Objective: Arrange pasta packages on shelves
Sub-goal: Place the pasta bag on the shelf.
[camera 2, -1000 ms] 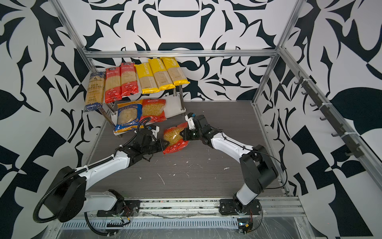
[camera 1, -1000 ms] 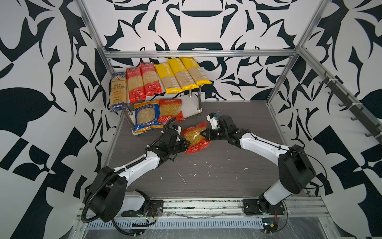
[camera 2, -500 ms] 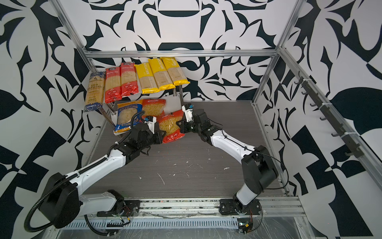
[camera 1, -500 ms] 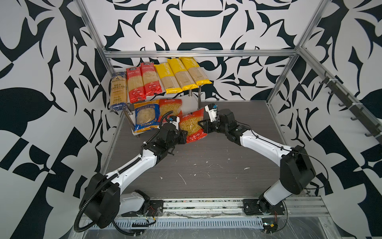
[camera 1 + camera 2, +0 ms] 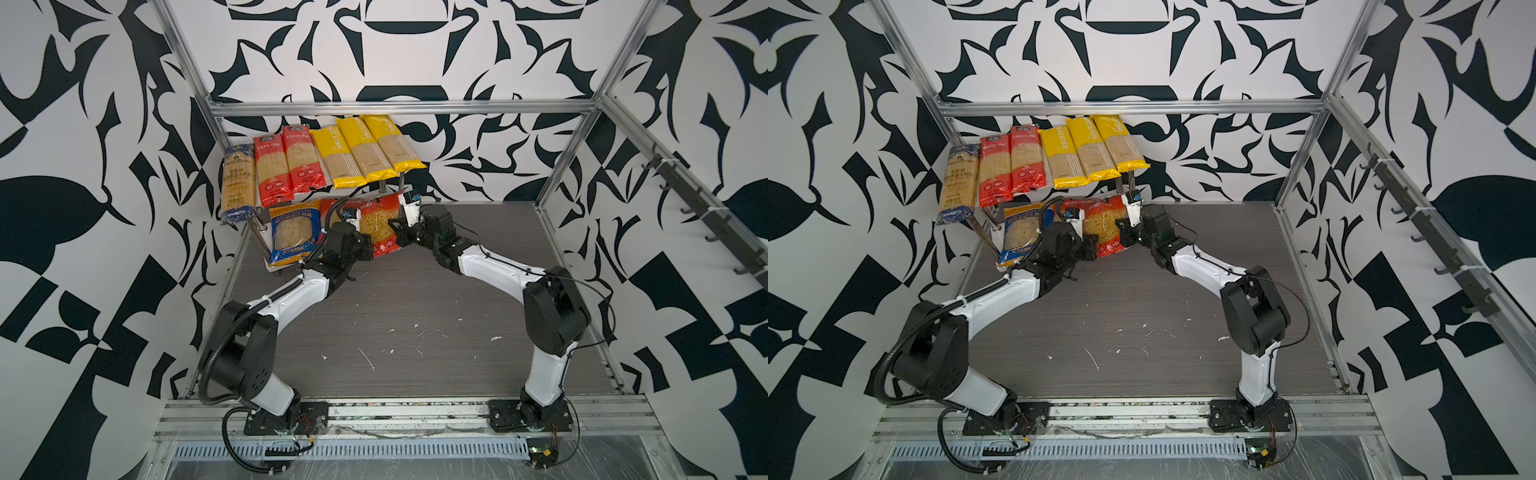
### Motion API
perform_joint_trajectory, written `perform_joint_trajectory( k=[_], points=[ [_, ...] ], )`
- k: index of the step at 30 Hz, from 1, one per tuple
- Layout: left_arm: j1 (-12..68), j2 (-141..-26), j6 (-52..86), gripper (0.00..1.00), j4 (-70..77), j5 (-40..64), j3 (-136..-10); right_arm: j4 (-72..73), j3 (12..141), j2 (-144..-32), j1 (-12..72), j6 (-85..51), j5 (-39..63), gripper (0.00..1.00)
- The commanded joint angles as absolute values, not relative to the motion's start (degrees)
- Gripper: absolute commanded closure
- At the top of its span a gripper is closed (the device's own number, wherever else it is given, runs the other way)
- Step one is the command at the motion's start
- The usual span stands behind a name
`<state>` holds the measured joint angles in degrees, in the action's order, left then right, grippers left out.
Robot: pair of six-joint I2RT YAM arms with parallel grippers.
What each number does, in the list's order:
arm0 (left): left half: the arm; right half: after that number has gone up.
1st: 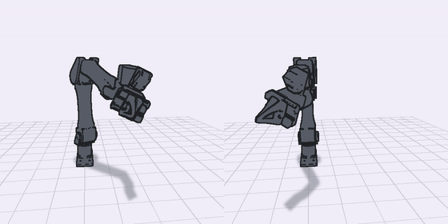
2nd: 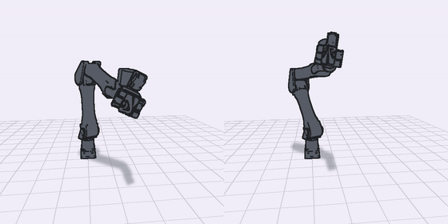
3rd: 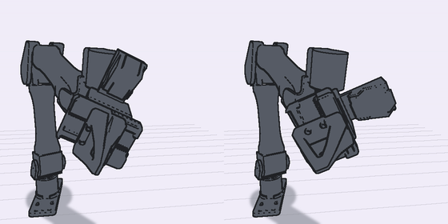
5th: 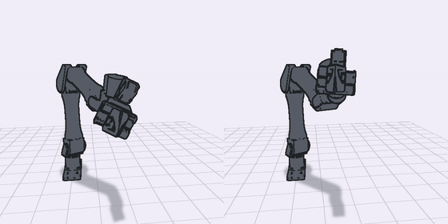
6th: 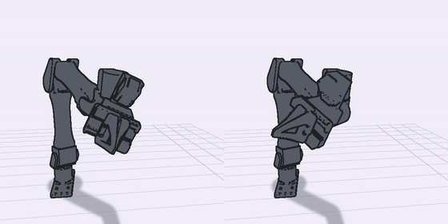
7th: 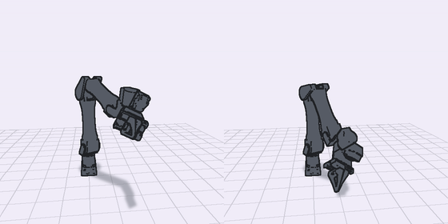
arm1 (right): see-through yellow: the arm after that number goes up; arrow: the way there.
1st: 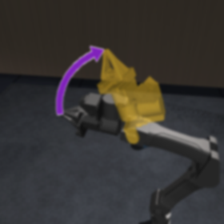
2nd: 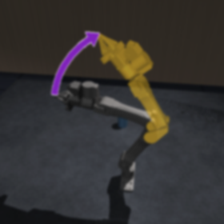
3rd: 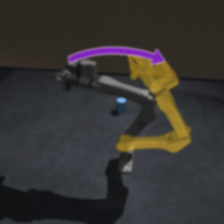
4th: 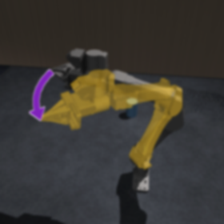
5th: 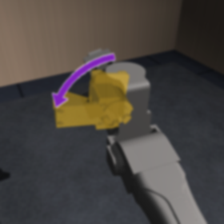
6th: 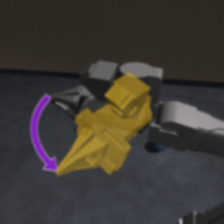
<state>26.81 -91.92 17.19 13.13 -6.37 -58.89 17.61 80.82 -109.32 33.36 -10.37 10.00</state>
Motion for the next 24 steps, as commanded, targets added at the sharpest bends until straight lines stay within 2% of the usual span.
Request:
perform_joint_trajectory(
  k=[1, 16, 24],
  points=[
    [26.86, -94.42, 13.33, 1.0, 23.06, -7.11, -63.75, 29.18, 86.48, -109.13, 34.63, -5.17, 8.81, 1.0],
    [25.05, -111.11, 11.32, 0.98, 20.51, -4.63, -79.69, 28.13, 98.93, -119.78, 34.8, 8.7, -0.25, 1.0],
    [23.8, -116.53, 11.95, 0.97, 17.77, -4.88, -85.2, 25.77, 105.96, -126.62, 34.89, 10.99, -2.99, 1.0]
  ],
)
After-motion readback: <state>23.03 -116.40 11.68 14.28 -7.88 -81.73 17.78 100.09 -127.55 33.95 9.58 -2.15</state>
